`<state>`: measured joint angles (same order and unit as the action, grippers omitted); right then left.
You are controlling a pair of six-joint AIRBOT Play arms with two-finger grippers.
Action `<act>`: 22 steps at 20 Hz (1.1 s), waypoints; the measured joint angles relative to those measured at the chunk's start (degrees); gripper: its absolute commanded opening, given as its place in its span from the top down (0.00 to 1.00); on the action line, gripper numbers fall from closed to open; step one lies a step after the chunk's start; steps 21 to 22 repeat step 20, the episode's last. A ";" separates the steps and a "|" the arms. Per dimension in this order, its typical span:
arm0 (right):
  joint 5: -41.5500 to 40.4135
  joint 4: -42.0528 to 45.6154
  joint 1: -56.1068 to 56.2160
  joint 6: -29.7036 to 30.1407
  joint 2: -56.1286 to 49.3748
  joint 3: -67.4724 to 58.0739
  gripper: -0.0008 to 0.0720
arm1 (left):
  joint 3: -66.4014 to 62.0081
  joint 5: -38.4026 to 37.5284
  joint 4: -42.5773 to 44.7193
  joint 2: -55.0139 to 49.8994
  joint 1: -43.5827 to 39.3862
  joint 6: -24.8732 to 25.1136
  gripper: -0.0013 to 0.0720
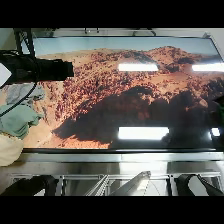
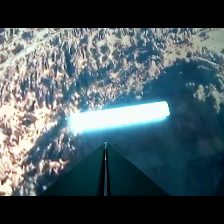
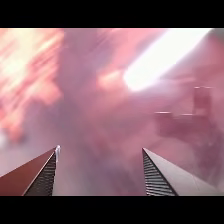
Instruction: Fold the shirts.
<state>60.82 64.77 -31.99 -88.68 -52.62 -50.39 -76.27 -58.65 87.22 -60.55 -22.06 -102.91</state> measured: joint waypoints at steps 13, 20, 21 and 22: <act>-0.33 -1.92 21.40 0.46 1.11 1.01 0.96 | 0.00 0.31 0.24 0.00 0.00 -0.02 0.96; -0.35 -2.78 21.77 0.44 1.11 1.01 0.95 | 0.00 0.33 0.22 0.00 0.00 -0.02 0.96; -0.35 -2.78 21.77 0.44 1.11 1.01 0.95 | 0.00 0.33 0.22 0.00 0.00 -0.02 0.96; -0.35 -2.78 21.77 0.44 1.11 1.01 0.95 | 0.00 0.33 0.22 0.00 0.00 -0.02 0.96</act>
